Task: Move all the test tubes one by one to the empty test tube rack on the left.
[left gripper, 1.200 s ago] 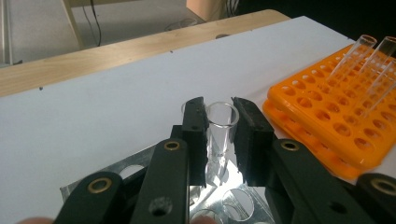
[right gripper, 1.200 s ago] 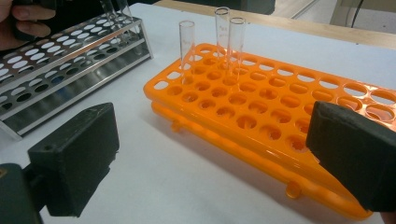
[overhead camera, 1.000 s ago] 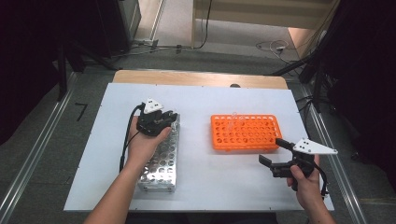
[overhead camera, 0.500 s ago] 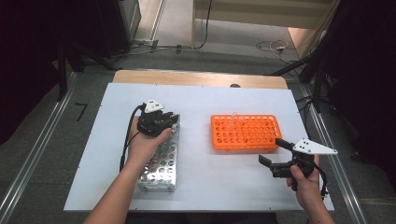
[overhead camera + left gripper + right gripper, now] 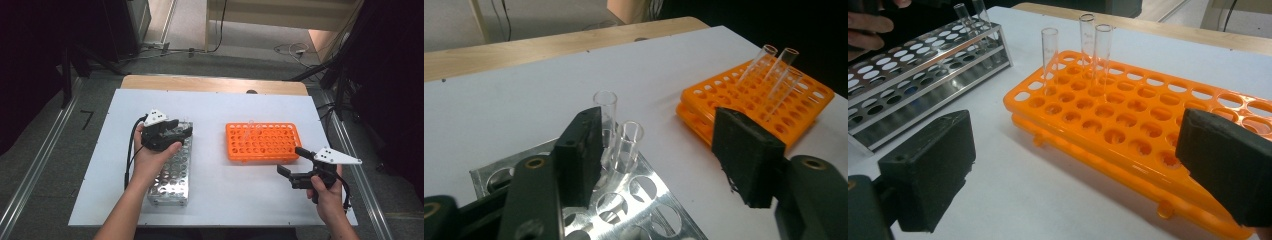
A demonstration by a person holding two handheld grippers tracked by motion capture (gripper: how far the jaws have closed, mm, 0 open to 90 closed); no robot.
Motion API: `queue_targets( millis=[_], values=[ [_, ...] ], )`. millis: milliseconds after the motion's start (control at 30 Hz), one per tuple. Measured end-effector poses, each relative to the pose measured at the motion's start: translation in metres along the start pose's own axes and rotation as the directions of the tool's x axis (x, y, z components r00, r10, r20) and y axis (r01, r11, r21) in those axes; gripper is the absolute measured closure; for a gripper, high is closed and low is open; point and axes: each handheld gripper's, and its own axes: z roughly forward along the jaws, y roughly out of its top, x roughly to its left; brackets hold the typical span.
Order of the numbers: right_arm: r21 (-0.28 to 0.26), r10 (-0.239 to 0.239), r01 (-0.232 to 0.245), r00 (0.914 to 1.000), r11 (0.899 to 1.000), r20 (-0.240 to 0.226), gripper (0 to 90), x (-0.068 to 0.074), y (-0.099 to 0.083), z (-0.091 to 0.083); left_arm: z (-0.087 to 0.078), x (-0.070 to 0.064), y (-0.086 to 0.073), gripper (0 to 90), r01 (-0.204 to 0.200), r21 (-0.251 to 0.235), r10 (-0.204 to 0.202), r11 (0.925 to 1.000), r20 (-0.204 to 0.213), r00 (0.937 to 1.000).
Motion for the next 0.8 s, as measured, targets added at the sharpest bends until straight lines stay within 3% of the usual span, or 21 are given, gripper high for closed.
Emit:
queue_targets(
  millis=[333, 633, 800],
  values=[
    [0.008, 0.03, -0.03, 0.9995, 1.0, 0.01, 1.3, 0.0, 0.014, 0.007, -0.02, -0.015, -0.005, 13.4, -0.017, -0.027, 0.018, 0.9995, 0.047, 0.9987],
    [0.023, 0.032, -0.032, 0.9994, 0.999, 0.012, 1.3, -0.001, 0.033, 0.021, -0.031, -0.025, -0.01, 1.5, -0.026, -0.034, 0.029, 0.9991, 0.101, 0.9945],
    [0.028, 0.033, -0.034, 0.9993, 0.999, 0.018, 1.3, -0.006, 0.042, 0.032, -0.036, -0.026, -0.013, 0.0, -0.01, -0.04, 0.015, 0.9992, 0.126, 0.9919]
  ],
)
